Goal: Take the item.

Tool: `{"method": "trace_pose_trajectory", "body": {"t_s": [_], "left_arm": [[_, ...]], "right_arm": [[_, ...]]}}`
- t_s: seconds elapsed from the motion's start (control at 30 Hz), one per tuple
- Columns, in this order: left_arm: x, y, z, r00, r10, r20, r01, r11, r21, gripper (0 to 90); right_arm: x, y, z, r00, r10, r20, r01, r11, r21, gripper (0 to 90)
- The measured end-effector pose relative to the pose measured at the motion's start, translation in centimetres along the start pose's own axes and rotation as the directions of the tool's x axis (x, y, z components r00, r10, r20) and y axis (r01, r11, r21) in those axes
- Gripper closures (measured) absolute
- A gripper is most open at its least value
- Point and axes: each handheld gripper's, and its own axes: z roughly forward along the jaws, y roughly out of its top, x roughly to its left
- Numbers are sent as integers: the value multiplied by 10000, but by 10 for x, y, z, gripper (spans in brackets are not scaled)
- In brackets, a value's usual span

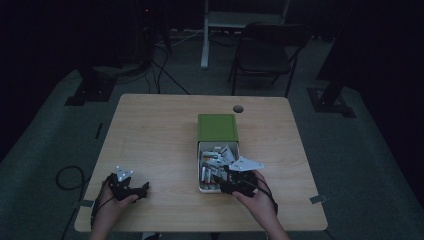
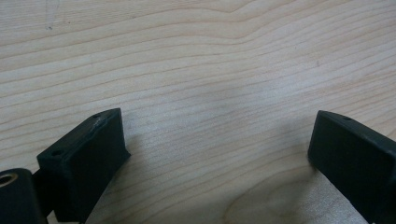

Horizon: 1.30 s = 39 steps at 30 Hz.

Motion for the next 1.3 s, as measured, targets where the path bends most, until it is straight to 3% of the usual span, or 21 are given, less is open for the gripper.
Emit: {"method": "trace_pose_trajectory", "body": {"t_s": [0.37, 0.5, 0.63, 0.73, 0.87, 1.3], "left_arm": [[0, 0, 0, 10000, -38, 6, 38, 10000, -22, 48], [0, 0, 0, 10000, -29, 6, 29, 10000, -18, 47], [0, 0, 0, 10000, -24, 3, 24, 10000, -12, 47], [0, 0, 0, 10000, -29, 6, 29, 10000, -14, 47], [0, 0, 0, 10000, -26, 4, 26, 10000, -13, 48], [0, 0, 0, 10000, -28, 5, 28, 10000, -11, 48]], "right_arm": [[-1, -1, 14, 9995, 77, 294, -84, 9996, 261, 576], [2, -2, 20, 9997, 165, 203, -174, 9987, 471, 599], [4, 0, 21, 9988, 95, 474, -119, 9986, 511, 619], [7, 1, 22, 9998, 96, 166, -105, 9984, 551, 629], [11, 3, 25, 9998, -13, 211, -2, 9974, 718, 646], [9, 1, 28, 9979, 516, 396, -552, 9941, 938, 815]]}}
